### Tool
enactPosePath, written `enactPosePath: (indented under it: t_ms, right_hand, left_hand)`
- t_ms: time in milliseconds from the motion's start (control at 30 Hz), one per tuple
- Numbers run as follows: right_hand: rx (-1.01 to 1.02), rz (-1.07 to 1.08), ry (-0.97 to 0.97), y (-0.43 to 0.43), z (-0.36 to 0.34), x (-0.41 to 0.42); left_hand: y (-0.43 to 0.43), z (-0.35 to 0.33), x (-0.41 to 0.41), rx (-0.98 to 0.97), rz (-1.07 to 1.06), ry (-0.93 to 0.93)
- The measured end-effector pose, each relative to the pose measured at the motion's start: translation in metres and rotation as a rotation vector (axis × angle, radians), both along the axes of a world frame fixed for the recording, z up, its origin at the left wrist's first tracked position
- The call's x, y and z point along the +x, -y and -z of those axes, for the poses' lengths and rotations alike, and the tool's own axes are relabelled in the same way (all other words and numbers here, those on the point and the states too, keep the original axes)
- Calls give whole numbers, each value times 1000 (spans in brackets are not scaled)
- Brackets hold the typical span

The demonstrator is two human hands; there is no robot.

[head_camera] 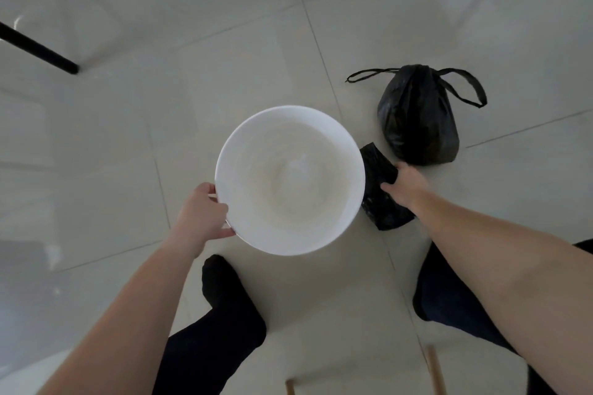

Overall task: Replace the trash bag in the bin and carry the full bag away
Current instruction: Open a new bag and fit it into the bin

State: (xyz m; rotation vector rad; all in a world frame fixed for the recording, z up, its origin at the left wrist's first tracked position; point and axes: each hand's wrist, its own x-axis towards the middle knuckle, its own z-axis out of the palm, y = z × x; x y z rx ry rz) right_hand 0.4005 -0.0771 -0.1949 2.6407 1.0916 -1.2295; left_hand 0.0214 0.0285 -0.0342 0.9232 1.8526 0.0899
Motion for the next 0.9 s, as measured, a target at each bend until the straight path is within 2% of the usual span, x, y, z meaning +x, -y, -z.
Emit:
enactPosePath:
  t_ms: [267,467,733,900]
  right_hand:
    - [-23,17,-72,-1,20,10]
    - [60,20,-152,-9,-11,16]
    - [339,-60,-134,-57,-116,23]
    - [504,-176,-19,-77,-204,15]
  left_hand:
    - [-4,-2,3,-19,61,-22]
    - [-5,-8,4,-40,74,-7]
    - [1,-13,4,-30,60,36]
    - [12,-16,3,-22,53,67]
